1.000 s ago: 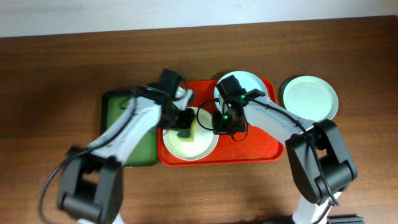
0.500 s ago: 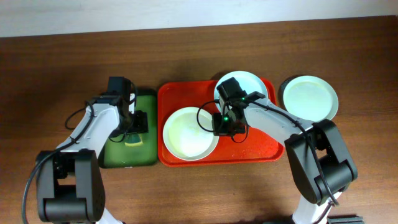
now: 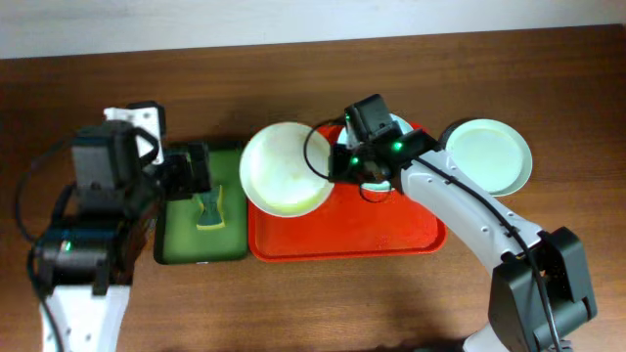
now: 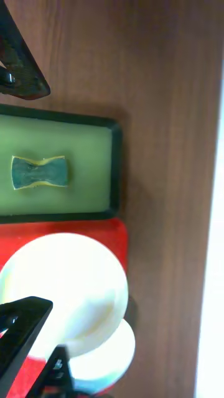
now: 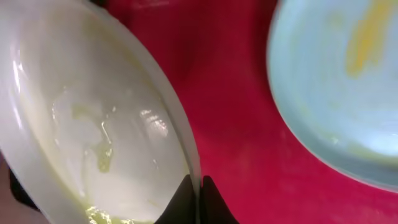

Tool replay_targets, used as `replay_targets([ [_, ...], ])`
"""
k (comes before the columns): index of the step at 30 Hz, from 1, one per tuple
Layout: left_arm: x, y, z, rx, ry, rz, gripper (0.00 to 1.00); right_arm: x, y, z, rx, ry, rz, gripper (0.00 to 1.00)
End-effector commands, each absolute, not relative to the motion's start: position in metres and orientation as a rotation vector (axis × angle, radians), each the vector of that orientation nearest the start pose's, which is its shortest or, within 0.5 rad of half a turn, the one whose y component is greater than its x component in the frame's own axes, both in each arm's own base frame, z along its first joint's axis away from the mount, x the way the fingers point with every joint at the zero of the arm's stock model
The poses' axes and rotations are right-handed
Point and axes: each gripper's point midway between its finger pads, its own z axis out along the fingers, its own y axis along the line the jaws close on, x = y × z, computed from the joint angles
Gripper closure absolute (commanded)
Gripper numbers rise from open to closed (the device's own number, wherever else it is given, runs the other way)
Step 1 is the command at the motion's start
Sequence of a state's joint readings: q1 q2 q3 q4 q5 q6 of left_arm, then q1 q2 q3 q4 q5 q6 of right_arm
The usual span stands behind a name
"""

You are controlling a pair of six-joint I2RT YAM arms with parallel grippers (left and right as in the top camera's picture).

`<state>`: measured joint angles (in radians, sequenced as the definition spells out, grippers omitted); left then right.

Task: Clean dirty plates on tray and stack at the side
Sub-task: 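Lift the white plate with the right gripper and stack it on the side plate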

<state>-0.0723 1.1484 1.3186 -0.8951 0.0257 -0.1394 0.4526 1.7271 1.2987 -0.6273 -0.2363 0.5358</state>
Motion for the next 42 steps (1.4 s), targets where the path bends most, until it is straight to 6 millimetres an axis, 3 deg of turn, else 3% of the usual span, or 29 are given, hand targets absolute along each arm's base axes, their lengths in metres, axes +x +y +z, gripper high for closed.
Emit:
replay_targets([
  [1, 0.304, -0.026, 0.318, -0.059, 2.223, -0.143, 0.01, 0.381, 0.260, 0.127, 0.024, 2.633, 0.630, 0.96],
  [4, 0.278, -0.024, 0.334, -0.057, 2.177, -0.147, 0.01, 0.400, 0.299, 0.133, 0.001, 2.429, 0.498, 0.96],
  [7, 0.252, -0.023, 0.341, -0.054, 2.157, -0.153, 0.01, 0.404, 0.326, 0.160, -0.128, 2.198, 0.302, 0.96],
  [10, 0.245, -0.023, 0.344, -0.054, 2.145, -0.154, 0.01, 0.400, 0.358, 0.244, -0.463, 1.772, -0.098, 0.96],
  [12, 0.245, -0.023, 0.344, -0.054, 2.145, -0.154, 0.01, 0.384, 0.377, 0.301, -0.617, 1.510, -0.331, 0.96],
  [14, 0.245, -0.023, 0.344, -0.054, 2.145, -0.154, 0.01, 0.370, 0.385, 0.339, -0.667, 1.347, -0.457, 0.96],
  [16, 0.245, -0.023, 0.344, -0.054, 2.145, -0.154, 0.01, 0.367, 0.385, 0.352, -0.690, 1.291, -0.515, 0.96],
  [20, 0.245, -0.023, 0.344, -0.054, 2.145, -0.154, 0.01, 0.369, 0.383, 0.353, -0.672, 1.293, -0.505, 0.96],
  [22, 0.245, -0.023, 0.344, -0.054, 2.145, -0.153, 0.01, 0.384, 0.362, 0.345, -0.471, 1.401, -0.382, 0.96],
  [25, 0.245, -0.023, 0.344, -0.054, 2.145, -0.154, 0.01, 0.410, 0.337, 0.278, -0.289, 1.677, -0.181, 0.96],
  [26, 0.245, -0.023, 0.344, -0.054, 2.145, -0.154, 0.01, 0.415, 0.337, 0.242, -0.259, 1.824, -0.024, 0.96],
  [28, 0.245, -0.023, 0.344, -0.054, 2.145, -0.154, 0.01, 0.414, 0.347, 0.208, -0.265, 1.991, 0.226, 0.96],
  [29, 0.245, -0.023, 0.344, -0.054, 2.145, -0.154, 0.01, 0.412, 0.352, 0.202, -0.299, 2.067, 0.410, 0.96],
  [31, 0.245, -0.023, 0.344, -0.054, 2.145, -0.154, 0.01, 0.416, 0.321, 0.216, -0.256, 2.150, 0.577, 0.96],
  [32, 0.245, -0.023, 0.344, -0.054, 2.145, -0.154, 0.01, 0.421, 0.292, 0.228, -0.222, 2.175, 0.619, 0.96],
  [33, 0.245, -0.023, 0.344, -0.054, 2.145, -0.154, 0.01, 0.429, 0.234, 0.239, -0.128, 2.229, 0.634, 0.96],
  [34, 0.245, -0.023, 0.344, -0.054, 2.145, -0.154, 0.01, 0.432, 0.196, 0.240, -0.047, 2.266, 0.615, 0.96],
  [35, 0.245, -0.023, 0.344, -0.054, 2.145, -0.154, 0.01, 0.434, 0.143, 0.236, 0.083, 2.314, 0.569, 0.96],
  [37, 0.245, -0.023, 0.344, -0.054, 2.145, -0.153, 0.01, 0.419, -0.005, 0.201, 0.520, 2.437, 0.384, 0.96],
  [38, 0.245, -0.023, 0.344, -0.054, 2.145, -0.154, 0.01, 0.406, -0.052, 0.189, 0.678, 2.455, 0.328, 0.96],
  [39, 0.245, -0.023, 0.344, -0.054, 2.145, -0.153, 0.01, 0.392, -0.091, 0.178, 0.774, 2.472, 0.273, 0.96],
  [42, 0.245, -0.023, 0.344, -0.054, 2.145, -0.154, 0.01, 0.352, -0.168, 0.142, 1.050, 2.513, 0.139, 0.96],
])
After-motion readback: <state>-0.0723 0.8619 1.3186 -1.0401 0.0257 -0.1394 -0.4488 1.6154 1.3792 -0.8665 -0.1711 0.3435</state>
